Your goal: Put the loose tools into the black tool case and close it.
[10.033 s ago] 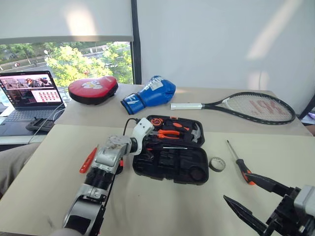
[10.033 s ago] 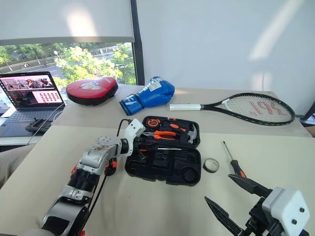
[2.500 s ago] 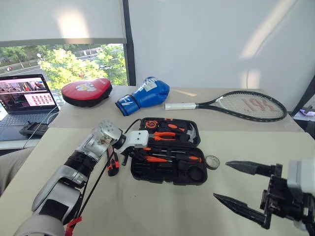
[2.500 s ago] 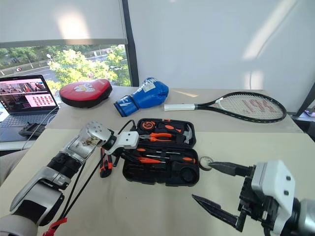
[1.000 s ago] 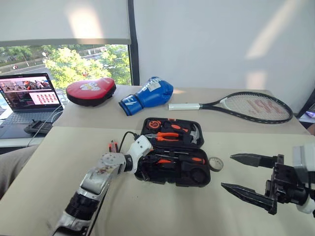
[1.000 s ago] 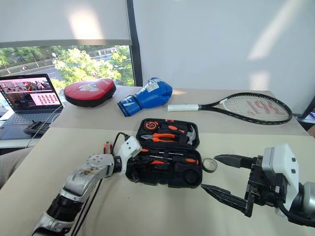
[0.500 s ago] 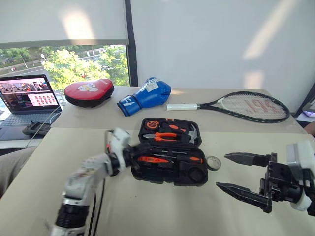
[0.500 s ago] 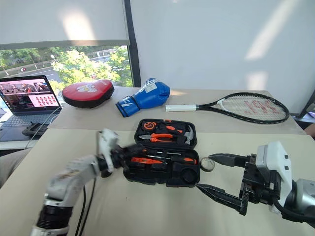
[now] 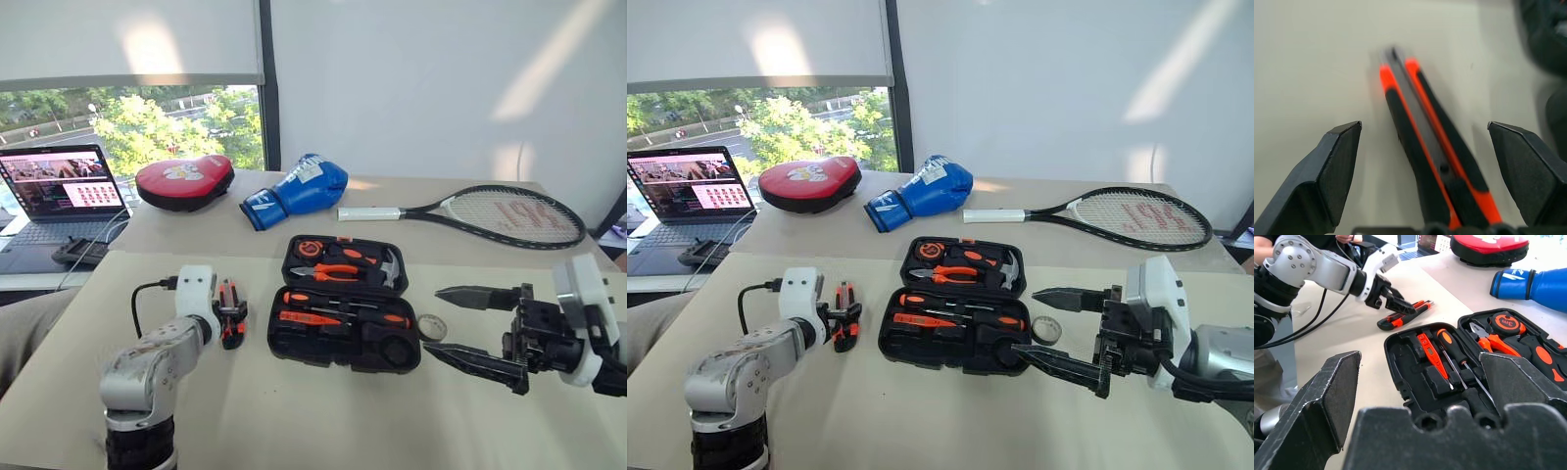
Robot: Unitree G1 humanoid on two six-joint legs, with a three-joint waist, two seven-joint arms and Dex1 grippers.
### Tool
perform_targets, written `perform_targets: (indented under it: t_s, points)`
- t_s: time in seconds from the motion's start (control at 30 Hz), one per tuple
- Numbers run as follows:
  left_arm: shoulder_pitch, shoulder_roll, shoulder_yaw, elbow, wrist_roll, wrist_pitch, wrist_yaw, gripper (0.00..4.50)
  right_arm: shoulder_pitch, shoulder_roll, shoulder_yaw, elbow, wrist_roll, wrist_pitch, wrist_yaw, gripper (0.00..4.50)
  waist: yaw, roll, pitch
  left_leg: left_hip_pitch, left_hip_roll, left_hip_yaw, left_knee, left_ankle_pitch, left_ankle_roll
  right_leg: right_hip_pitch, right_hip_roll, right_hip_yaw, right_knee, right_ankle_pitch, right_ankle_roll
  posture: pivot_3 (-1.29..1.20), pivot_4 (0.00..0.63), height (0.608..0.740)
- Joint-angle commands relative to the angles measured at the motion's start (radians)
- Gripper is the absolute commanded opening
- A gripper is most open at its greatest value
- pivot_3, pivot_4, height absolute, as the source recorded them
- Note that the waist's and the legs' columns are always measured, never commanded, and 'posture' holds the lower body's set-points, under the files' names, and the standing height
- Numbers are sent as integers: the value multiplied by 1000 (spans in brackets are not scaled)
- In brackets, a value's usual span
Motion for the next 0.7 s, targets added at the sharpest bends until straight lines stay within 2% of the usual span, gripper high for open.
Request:
perform_targets:
  t_s: [0.03,0.07,0.17,0.23,0.3,0.4,0.47,0.57,0.63,0.7]
  points:
    - [30,-17,-13,12,26,-3,16,3922,-1,-21,-47,-16,17,14,10,4500,0,0,0,0,0,0,0,0,0,0,-1,0,0,0,0,0,150,740]
    - [38,-25,-7,13,22,-8,11,3776,4,-23,-59,-20,22,20,9,4500,0,0,0,0,0,0,0,-1,-1,0,-1,1,0,0,0,0,150,740]
    - [54,-27,6,6,15,-26,-3,2637,25,-20,-85,-34,28,31,7,4500,0,1,0,1,1,0,0,-6,-2,0,-4,0,0,0,-1,0,150,740]
    - [38,-64,68,6,-17,-109,-22,1848,43,-10,-101,-49,32,37,-2,4500,2,1,0,0,1,0,0,-7,-3,0,-4,0,0,0,-1,0,150,740]
    - [12,-57,100,0,-72,-218,-111,1726,60,1,-115,-66,40,38,-19,4500,2,0,0,0,1,0,0,-7,-3,-1,-5,0,0,0,-1,0,150,740]
    - [-49,-1,101,19,-237,-254,-339,1726,88,22,-136,-88,48,36,-45,4500,5,-1,0,-4,1,0,0,-3,-9,-6,-4,0,1,0,-1,0,150,740]
    - [-129,163,-38,100,-308,-293,-668,1726,125,44,-157,-111,47,31,-58,4500,8,-1,1,-6,1,0,0,-2,-10,-8,-3,0,2,0,-2,0,150,740]
    - [-224,363,-288,245,-229,-494,-1048,1726,169,68,-183,-140,46,26,-77,4500,6,1,-1,-7,-1,2,1,3,-5,-9,4,-6,3,0,-4,0,150,740]
    - [-295,417,-418,368,-141,-669,-1214,1726,193,78,-207,-159,52,24,-90,4500,1,4,-2,-5,-2,5,0,2,-3,-8,4,-3,2,-3,-8,0,150,740]
    - [-369,430,-527,510,-42,-856,-1349,1726,226,86,-242,-180,58,26,-98,4500,-2,4,-2,-4,-2,7,0,0,0,-8,3,-1,1,-4,-9,0,150,740]
